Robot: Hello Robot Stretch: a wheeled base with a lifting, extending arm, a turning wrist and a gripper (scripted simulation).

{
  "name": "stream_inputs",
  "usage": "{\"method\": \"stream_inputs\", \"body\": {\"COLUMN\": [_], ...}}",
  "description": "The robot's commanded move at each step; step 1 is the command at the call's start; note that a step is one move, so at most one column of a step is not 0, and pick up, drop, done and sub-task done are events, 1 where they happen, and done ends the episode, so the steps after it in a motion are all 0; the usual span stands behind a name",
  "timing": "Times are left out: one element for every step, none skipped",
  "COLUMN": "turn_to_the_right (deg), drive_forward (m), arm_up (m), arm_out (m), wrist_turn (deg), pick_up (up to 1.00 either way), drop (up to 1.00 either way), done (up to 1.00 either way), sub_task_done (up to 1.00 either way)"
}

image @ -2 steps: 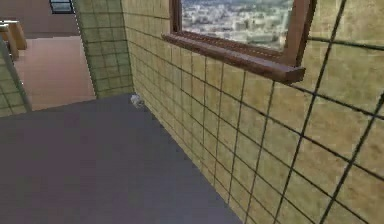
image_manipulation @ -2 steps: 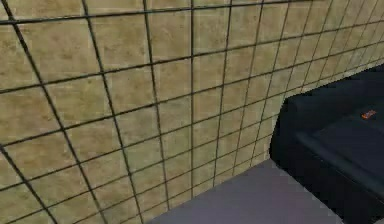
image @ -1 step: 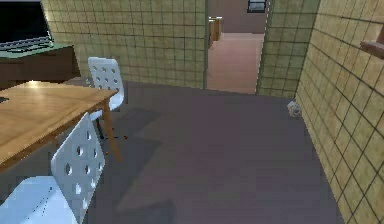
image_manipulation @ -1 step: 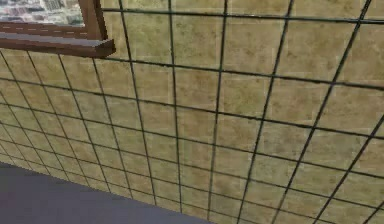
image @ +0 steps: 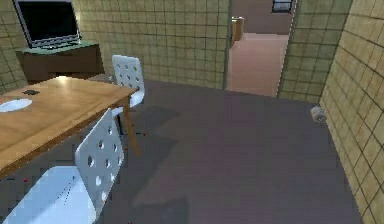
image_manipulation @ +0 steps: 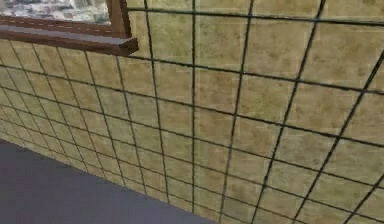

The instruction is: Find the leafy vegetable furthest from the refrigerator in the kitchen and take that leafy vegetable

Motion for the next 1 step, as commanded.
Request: {"method": "stream_inputs", "body": {"turn_to_the_right": [0.0], "drive_forward": [0.65], "arm_up": [0.0], "arm_out": [0.0], "wrist_turn": [0.0], "pick_up": [0.0], "drop": [0.0], "done": [0.0], "sub_task_done": [0.0]}}
